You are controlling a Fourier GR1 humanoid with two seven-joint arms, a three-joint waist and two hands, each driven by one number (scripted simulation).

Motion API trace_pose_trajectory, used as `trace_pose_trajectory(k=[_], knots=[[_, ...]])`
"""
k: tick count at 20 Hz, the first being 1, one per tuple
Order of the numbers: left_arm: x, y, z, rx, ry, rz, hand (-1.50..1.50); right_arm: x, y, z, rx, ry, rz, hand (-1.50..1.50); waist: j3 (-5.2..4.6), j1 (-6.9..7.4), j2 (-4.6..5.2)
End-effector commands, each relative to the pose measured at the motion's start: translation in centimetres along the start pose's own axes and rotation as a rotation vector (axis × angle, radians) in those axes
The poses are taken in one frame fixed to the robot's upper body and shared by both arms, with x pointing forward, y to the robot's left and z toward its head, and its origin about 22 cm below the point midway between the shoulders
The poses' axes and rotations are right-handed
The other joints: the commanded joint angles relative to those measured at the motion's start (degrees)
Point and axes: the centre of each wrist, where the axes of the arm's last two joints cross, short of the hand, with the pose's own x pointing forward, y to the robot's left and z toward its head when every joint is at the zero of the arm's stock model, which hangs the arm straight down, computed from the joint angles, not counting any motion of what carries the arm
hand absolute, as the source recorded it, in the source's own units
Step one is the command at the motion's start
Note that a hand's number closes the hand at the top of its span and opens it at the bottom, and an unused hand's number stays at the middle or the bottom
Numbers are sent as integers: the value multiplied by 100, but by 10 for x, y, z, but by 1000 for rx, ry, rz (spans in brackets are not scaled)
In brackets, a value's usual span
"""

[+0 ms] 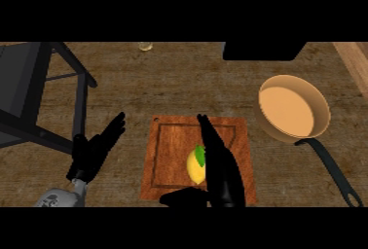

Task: Pick the lemon from the cutting board and place it in the pot

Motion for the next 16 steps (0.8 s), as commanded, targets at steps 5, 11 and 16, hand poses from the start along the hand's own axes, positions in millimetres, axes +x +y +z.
trace_pose_trajectory(k=[5,11,16], knots=[[5,9,-8,25,10,-4,0,-56,4,-20,9,85,72,-150,4,-43,-11],[5,23,-11,9,6,14,0,-76,-6,-22,-41,27,37,-150,3,-48,-9],[-8,-10,-7,18,11,6,0,-107,-4,-11,20,-23,-97,-150,6,-44,-4]])
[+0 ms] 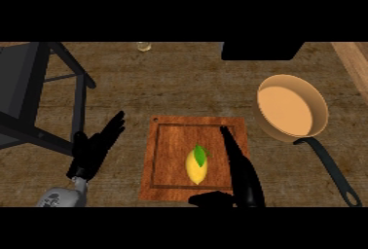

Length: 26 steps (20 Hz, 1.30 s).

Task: Pick the lemon from the cutting board and place it in the pot

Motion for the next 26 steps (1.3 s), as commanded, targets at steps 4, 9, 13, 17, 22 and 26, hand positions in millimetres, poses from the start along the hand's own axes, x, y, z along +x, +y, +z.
trace_pose_trajectory(k=[4,9,13,17,22,26], knots=[[-1,-3,-1,-12,-11,16,0,-29,4,-10,37,-75,-183,-150,2,14,6],[12,-16,0,-8,-9,-8,0,-28,-4,-19,54,-83,-315,-150,1,6,1],[-3,-6,-5,12,10,-8,0,-31,19,-25,82,-58,-326,-150,-1,10,1],[-3,-19,-7,-23,11,3,0,-59,34,-38,96,-38,-385,-150,1,24,8],[3,-2,-4,-8,0,2,0,-75,53,-33,142,-138,-175,150,-2,22,10],[5,10,1,-7,-9,2,0,-80,56,-58,119,-137,-306,150,3,57,13]])
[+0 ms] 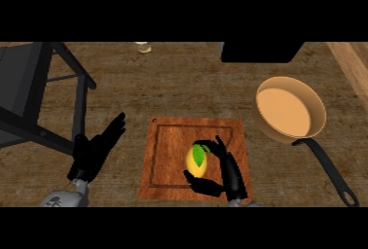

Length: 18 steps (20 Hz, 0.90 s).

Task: Pick the lemon from the cutting board and place it in the pot

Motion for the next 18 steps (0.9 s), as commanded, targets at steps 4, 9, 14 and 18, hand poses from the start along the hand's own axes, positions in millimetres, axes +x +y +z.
trace_pose_trajectory(k=[4,9,14,18], knots=[[14,-12,-11,5,-9,-10,0,-29,15,12,21,22,-70,150,60,28,102],[-9,2,-4,2,2,3,0,-23,26,12,-36,-97,-96,150,58,29,100],[6,4,-10,11,-2,9,0,-16,-154,-24,147,-231,63,150,62,-57,142],[5,0,-6,-2,-5,9,0,0,-232,-26,242,-283,158,150,93,67,178]])
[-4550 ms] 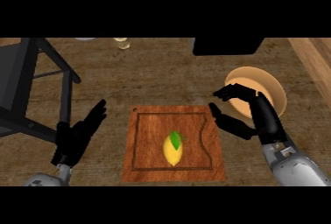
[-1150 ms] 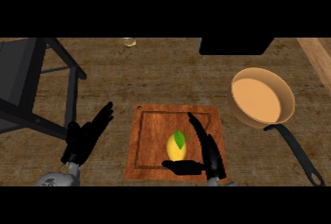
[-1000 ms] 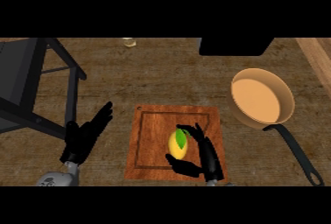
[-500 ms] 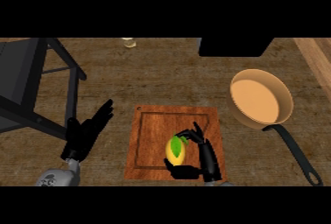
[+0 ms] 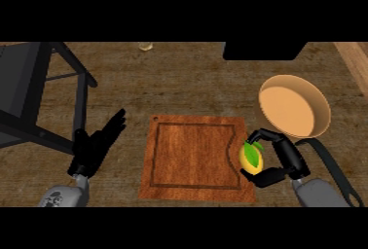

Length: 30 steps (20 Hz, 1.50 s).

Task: Pick the lemon from the cutting board and place it in the pot

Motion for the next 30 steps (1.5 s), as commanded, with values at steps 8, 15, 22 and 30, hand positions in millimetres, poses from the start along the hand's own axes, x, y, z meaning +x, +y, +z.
trace_pose_trajectory(k=[8,15,22,30], knots=[[1,3,1,-11,-19,-4,0,72,-249,43,198,-174,82,150,47,136,116],[2,-11,-4,-40,-11,-14,0,120,-314,59,156,-284,207,150,53,259,124],[1,-9,-7,-62,-14,3,0,140,-332,54,144,-313,325,150,28,335,113],[12,-18,-17,-61,-10,-18,0,182,-334,10,233,-311,446,150,3,301,81]])
